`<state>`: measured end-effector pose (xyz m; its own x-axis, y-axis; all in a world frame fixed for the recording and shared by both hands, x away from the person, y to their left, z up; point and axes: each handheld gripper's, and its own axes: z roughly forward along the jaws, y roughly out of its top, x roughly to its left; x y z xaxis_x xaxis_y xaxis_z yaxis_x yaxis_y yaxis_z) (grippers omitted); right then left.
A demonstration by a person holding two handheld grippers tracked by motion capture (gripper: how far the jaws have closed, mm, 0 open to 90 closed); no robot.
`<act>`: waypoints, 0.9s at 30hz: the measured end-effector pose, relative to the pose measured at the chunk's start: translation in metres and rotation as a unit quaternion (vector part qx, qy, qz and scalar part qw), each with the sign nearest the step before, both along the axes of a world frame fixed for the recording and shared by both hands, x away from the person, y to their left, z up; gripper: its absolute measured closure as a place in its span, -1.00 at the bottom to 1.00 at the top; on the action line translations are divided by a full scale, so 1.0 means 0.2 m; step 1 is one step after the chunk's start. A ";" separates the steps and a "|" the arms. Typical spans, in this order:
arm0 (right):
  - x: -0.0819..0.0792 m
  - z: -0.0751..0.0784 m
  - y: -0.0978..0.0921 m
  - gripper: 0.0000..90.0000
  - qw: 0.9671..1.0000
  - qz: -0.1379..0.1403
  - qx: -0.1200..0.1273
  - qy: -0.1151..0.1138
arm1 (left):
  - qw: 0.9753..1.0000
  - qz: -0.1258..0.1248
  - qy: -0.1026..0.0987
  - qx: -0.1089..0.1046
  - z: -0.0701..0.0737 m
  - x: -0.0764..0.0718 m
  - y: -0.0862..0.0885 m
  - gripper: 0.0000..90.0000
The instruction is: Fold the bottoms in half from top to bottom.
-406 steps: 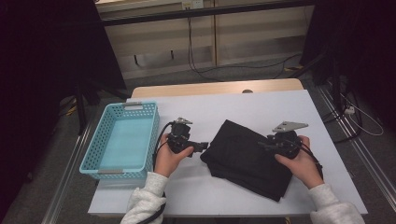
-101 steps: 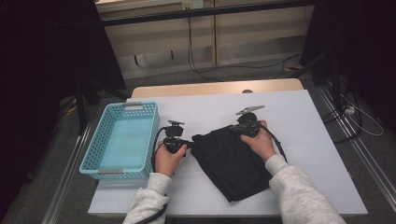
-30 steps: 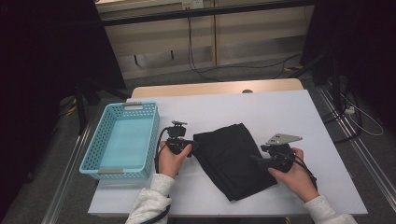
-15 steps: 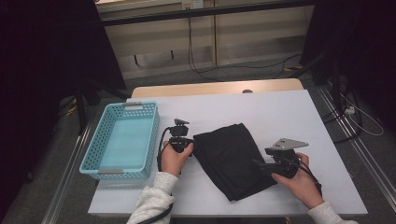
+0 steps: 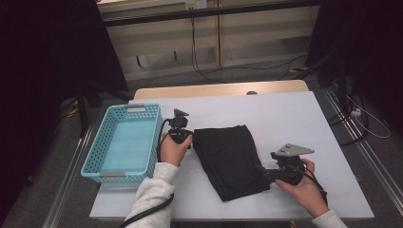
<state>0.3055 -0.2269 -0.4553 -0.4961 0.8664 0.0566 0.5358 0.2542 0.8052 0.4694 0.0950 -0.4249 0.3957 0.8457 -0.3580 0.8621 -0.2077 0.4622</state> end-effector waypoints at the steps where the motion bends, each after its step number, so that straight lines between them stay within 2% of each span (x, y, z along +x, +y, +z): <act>1: 0.00 0.00 0.01 -0.44 1.000 0.004 0.000 0.001 | 1.000 0.000 -0.003 0.001 0.00 0.00 -0.01 0.87; 5: 0.01 -0.02 0.06 -0.44 1.000 0.010 -0.002 0.001 | 1.000 0.000 -0.003 -0.001 -0.01 -0.01 -0.01 0.87; 8: 0.02 -0.04 0.09 -0.39 1.000 0.012 -0.010 0.010 | 1.000 0.000 -0.004 -0.001 -0.01 -0.01 -0.01 0.87; 9: 0.02 -0.06 0.09 -0.39 1.000 0.009 -0.014 0.019 | 1.000 -0.002 -0.005 0.000 0.00 -0.01 -0.01 0.87; 13: 0.02 -0.08 0.10 -0.36 0.999 0.007 -0.008 0.033 | 1.000 -0.003 -0.003 -0.001 -0.01 -0.01 0.00 0.87; 17: 0.01 -0.07 0.07 -0.20 0.999 -0.003 -0.004 0.051 | 1.000 -0.005 -0.002 0.000 -0.01 -0.01 0.00 0.85; 19: 0.01 -0.07 0.06 -0.15 0.998 0.001 0.000 0.055 | 1.000 -0.007 -0.004 0.003 -0.01 -0.01 0.00 0.81; 22: 0.00 -0.07 0.08 -0.10 0.998 -0.012 -0.001 0.056 | 1.000 -0.004 -0.004 0.002 -0.01 -0.01 0.01 0.79; 24: -0.01 -0.07 0.09 0.01 0.998 -0.021 -0.001 0.057 | 1.000 -0.005 -0.004 0.003 0.00 -0.01 0.01 0.78; 27: -0.02 -0.07 0.10 0.36 0.998 -0.012 0.016 0.065 | 1.000 -0.005 -0.004 0.002 0.00 -0.01 0.01 0.77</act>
<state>0.3015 -0.2075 -0.4689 -0.4612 0.8751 0.1467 0.6425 0.2153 0.7354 0.4677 0.0964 -0.4256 0.4067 0.8432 -0.3516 0.8562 -0.2176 0.4687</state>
